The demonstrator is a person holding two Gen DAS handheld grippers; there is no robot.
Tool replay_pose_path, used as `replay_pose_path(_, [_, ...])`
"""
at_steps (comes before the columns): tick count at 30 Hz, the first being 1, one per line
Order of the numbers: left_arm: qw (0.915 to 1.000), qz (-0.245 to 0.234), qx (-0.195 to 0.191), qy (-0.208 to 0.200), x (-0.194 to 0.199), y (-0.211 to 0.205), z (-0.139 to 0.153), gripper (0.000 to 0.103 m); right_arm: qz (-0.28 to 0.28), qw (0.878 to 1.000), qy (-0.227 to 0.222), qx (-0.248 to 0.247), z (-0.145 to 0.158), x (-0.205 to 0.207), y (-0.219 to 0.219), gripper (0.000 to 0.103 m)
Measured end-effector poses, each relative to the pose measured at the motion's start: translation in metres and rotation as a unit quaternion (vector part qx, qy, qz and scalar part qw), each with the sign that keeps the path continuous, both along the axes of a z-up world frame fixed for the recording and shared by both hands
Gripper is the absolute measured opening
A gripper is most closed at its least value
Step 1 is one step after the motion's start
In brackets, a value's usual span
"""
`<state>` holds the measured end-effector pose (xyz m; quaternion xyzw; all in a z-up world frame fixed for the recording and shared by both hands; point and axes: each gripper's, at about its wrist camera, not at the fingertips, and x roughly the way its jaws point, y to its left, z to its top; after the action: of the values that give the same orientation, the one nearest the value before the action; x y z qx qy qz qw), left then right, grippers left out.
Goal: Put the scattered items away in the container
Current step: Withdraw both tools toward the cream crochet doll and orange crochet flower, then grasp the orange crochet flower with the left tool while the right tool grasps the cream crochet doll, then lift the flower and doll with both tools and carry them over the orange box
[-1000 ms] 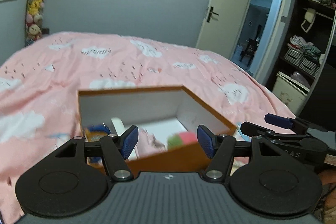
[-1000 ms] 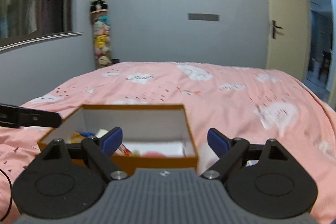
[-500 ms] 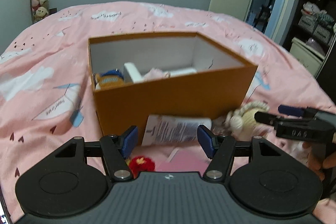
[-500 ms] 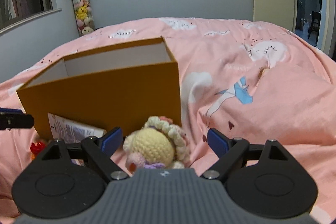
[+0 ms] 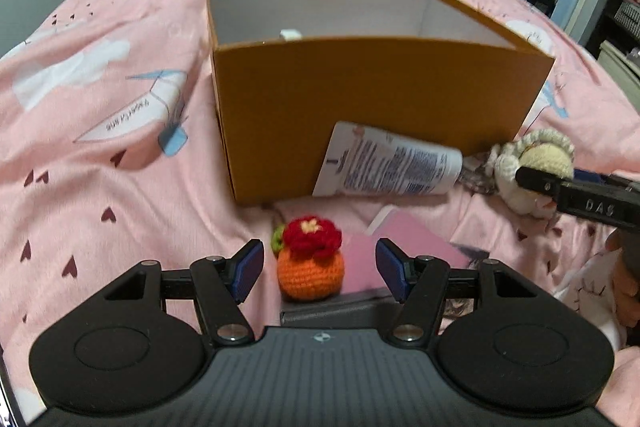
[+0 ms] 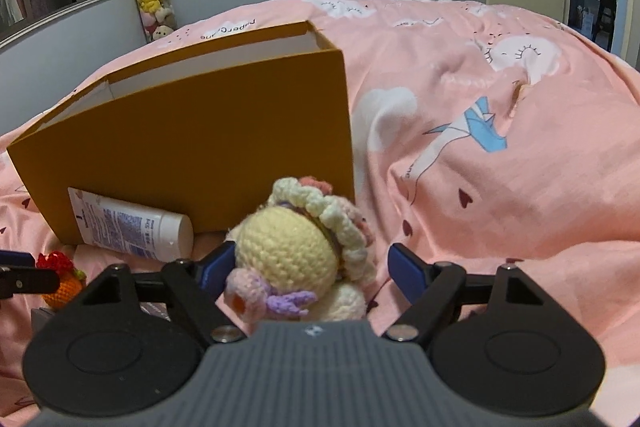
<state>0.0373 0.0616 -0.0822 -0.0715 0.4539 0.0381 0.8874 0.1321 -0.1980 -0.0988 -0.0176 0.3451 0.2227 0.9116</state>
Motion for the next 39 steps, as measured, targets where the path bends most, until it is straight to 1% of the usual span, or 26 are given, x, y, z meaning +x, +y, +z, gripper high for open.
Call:
replay_pose_path(2, [1.0000, -0.002, 0.002, 0.010, 0.001, -0.001, -0.003, 0.072, 0.004, 1.000, 0.000, 0.000, 0.000, 0.000, 0.001, 0.080])
replay_pose_path(4, [0.9998, 0.000, 0.000, 0.018, 0.002, -0.001, -0.006, 0.066, 0.009, 1.000, 0.003, 0.001, -0.001, 0.001, 0.002, 0.079])
replay_pose_path(8, [0.9994, 0.007, -0.009, 0.033, 0.002, 0.002, -0.012, 0.044, 0.014, 1.000, 0.004, -0.008, -0.003, 0.002, 0.005, 0.076])
replay_pose_path(12, [0.9993, 0.009, -0.015, 0.032, 0.000, 0.004, -0.012, 0.043, 0.019, 1.000, 0.000, -0.019, -0.004, 0.001, 0.008, 0.071])
replay_pose_path(14, [0.9993, 0.009, -0.016, 0.031, -0.001, 0.004, -0.011, 0.043, 0.021, 0.999, -0.004, -0.028, -0.004, -0.001, 0.010, 0.065])
replay_pose_path(16, [0.9993, 0.009, -0.017, 0.030, 0.000, 0.004, -0.011, 0.043, 0.024, 0.999, -0.009, -0.037, -0.003, -0.003, 0.011, 0.063])
replay_pose_path(21, [0.9995, 0.008, -0.016, 0.025, -0.001, 0.004, -0.009, 0.043, 0.023, 0.999, -0.010, -0.036, 0.001, -0.005, 0.008, 0.057])
replay_pose_path(23, [0.9996, 0.007, -0.016, 0.022, -0.002, 0.004, -0.007, 0.043, 0.023, 0.999, -0.010, -0.037, 0.004, -0.007, 0.006, 0.052])
replay_pose_path(32, [0.9996, -0.011, -0.024, -0.008, -0.005, -0.001, 0.016, 0.043, 0.029, 0.999, -0.015, -0.041, 0.019, -0.022, 0.001, 0.050])
replay_pose_path(39, [0.9982, -0.030, -0.039, -0.035, -0.008, -0.008, 0.039, 0.043, 0.038, 0.998, -0.042, -0.043, 0.039, -0.039, -0.006, 0.050])
